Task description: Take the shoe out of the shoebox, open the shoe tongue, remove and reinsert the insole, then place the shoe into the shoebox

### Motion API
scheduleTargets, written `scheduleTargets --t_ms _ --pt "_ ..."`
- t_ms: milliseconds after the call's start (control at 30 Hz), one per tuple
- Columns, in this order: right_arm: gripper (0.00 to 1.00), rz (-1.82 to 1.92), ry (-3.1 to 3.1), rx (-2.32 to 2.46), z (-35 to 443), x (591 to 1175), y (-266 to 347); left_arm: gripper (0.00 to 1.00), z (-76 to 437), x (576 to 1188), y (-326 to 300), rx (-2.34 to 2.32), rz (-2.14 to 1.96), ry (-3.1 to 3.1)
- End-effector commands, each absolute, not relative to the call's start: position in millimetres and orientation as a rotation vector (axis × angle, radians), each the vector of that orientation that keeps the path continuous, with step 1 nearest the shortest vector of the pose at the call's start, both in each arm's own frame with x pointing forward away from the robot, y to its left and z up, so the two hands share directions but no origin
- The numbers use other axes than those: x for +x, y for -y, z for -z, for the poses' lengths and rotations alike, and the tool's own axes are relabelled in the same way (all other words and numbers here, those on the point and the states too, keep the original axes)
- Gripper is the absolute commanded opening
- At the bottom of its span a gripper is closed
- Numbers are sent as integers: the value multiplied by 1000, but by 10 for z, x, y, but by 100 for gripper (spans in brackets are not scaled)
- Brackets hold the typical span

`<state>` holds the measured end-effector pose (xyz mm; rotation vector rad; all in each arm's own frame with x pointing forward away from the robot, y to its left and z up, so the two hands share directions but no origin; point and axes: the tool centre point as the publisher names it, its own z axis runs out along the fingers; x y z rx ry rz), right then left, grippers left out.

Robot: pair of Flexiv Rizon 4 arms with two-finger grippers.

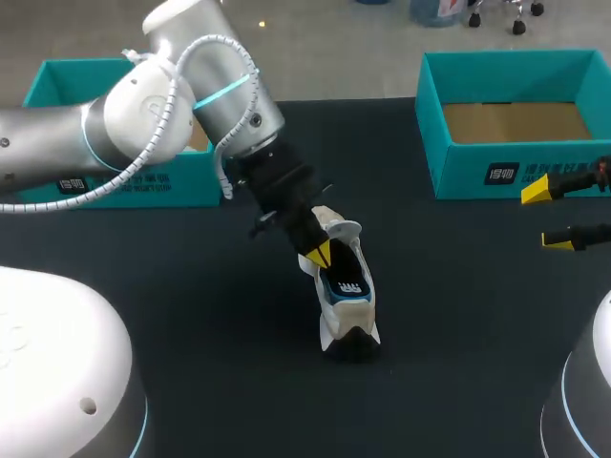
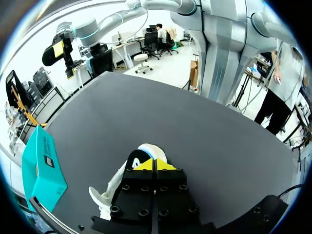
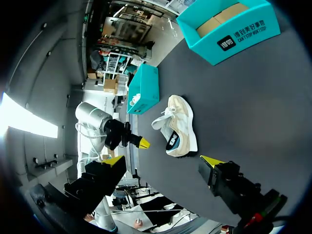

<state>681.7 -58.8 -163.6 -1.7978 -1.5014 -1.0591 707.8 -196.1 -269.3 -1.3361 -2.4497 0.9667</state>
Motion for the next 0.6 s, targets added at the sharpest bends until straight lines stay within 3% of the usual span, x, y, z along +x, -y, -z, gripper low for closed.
scheduleTargets --t_ms 33,600 --pt "100 1056 1501 -1801 1636 6814 582 0 2745 7146 1967 -1431 -909 2346" --pt "100 1056 1501 -1801 1636 6814 582 0 2856 7253 2037 -1731 -592 2286"
